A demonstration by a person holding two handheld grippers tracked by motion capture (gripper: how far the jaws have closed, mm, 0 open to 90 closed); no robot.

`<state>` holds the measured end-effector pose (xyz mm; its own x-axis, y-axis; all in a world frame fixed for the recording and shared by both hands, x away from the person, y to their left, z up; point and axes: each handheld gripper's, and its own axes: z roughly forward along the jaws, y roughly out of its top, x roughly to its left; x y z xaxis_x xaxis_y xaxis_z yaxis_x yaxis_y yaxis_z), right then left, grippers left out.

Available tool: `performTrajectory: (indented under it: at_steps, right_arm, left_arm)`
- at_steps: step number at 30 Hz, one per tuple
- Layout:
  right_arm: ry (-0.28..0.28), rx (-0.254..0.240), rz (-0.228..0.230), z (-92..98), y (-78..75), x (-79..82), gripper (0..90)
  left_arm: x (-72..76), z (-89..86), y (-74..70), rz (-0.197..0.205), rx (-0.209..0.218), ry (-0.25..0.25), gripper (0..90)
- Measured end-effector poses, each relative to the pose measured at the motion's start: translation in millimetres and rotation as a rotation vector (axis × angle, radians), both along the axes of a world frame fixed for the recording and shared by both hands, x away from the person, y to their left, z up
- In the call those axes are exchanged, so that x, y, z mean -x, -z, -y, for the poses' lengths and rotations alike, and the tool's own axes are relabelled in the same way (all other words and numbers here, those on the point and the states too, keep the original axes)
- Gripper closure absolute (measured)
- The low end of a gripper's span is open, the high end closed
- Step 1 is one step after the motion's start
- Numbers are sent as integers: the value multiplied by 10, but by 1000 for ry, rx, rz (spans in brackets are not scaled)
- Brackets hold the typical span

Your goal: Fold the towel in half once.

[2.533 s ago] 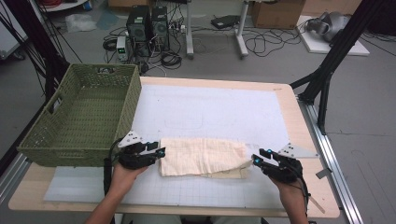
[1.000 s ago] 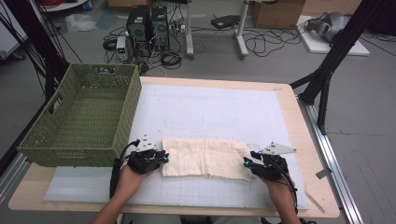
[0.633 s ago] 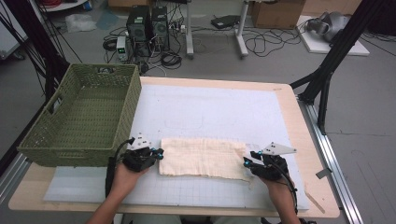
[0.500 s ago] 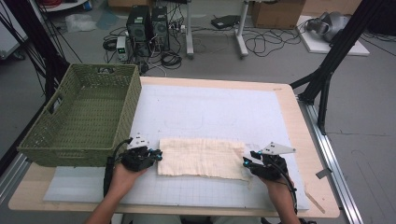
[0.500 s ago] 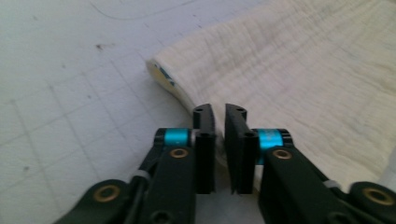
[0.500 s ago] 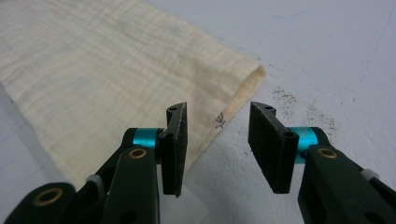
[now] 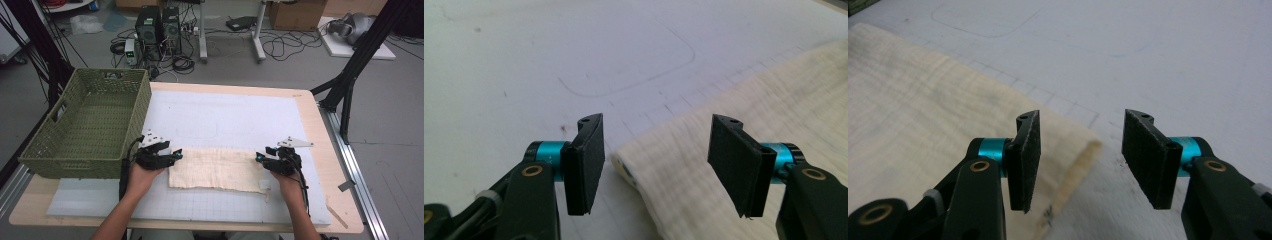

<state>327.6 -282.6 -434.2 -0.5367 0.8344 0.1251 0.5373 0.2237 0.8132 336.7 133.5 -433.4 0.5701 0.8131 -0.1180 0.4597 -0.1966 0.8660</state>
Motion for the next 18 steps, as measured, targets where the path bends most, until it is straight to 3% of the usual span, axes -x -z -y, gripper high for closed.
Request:
performTrajectory:
  at_steps: [2,4,8,10,11,12,13,15,18]
  right_arm:
    - [-7,15,-10,-81,11,-70,504]
    - [-5,56,-23,-154,43,-129,543]
    - [-10,150,-60,-226,119,-169,600]
    - [-17,133,-61,-197,120,-166,681]
    - [-23,129,-59,-180,120,-160,748]
    - [-33,121,-61,-159,120,-151,827]
    - [-37,109,-69,-138,119,-150,850]
    - [-41,112,-64,-116,104,-142,865]
    - [-19,168,5,-145,51,-100,870]
  left_arm:
    - [-84,18,28,2,-10,-25,404]
    - [-172,32,78,-32,-51,-22,444]
    - [-251,51,177,-106,-89,-21,481]
    - [-238,61,173,-98,-107,-17,503]
    - [-231,56,169,-95,-111,0,570]
    - [-224,45,169,-106,-94,30,727]
    - [-215,53,167,-109,-88,36,826]
    - [-195,57,143,-90,-106,32,860]
    - [-158,46,98,-21,-68,-16,863]
